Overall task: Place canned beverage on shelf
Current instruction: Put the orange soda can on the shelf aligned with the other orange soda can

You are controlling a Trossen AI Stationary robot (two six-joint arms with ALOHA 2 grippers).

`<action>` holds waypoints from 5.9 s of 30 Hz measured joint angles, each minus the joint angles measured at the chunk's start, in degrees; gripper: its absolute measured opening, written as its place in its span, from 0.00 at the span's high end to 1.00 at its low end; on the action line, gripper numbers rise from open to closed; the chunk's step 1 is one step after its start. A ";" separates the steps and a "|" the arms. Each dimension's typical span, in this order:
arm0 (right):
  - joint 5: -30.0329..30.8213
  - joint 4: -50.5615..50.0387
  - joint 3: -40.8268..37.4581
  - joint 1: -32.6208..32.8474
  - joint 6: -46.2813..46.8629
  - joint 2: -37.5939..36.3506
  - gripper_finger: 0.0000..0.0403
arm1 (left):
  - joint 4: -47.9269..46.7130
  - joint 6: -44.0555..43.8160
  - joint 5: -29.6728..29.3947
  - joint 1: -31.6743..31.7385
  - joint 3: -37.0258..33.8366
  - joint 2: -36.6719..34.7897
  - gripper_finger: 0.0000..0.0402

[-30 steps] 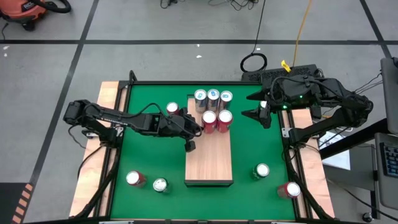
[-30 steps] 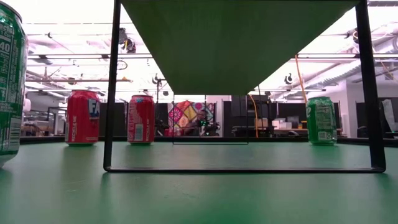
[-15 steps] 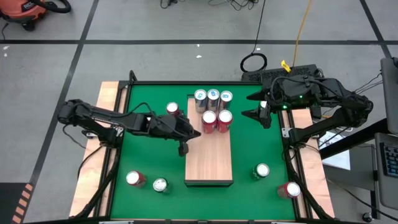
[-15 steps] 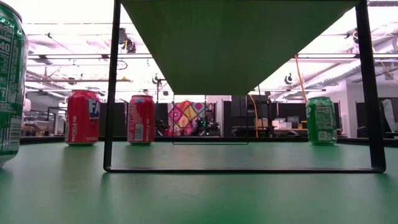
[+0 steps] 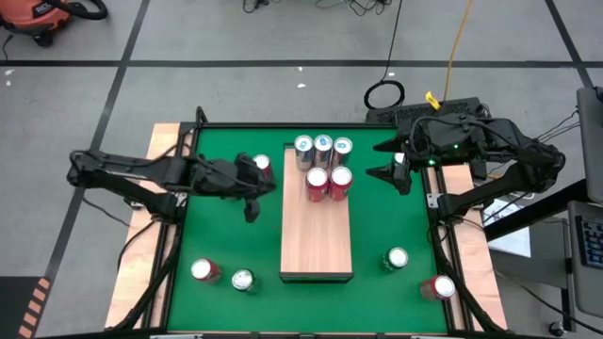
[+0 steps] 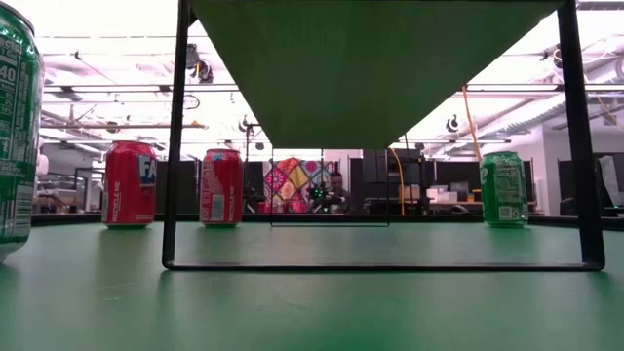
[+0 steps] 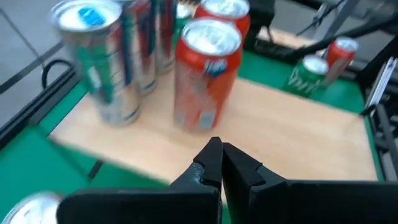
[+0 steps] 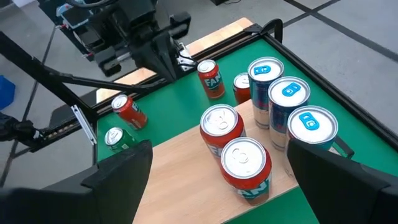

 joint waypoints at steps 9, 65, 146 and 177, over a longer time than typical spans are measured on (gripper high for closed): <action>-1.37 -0.02 0.00 0.00 1.12 0.00 0.09 | -17.71 -13.36 -5.75 0.60 0.89 -5.17 0.96; -1.40 -3.99 0.00 -0.01 4.94 0.00 0.09 | -46.11 -14.17 8.90 28.36 0.65 9.53 0.04; -2.69 26.97 0.04 4.77 -12.13 21.07 0.01 | -29.61 -12.90 17.01 4.12 36.78 13.54 0.29; -2.85 25.66 0.02 2.89 -19.06 24.41 0.12 | -23.95 -14.85 16.98 4.16 36.78 13.47 0.29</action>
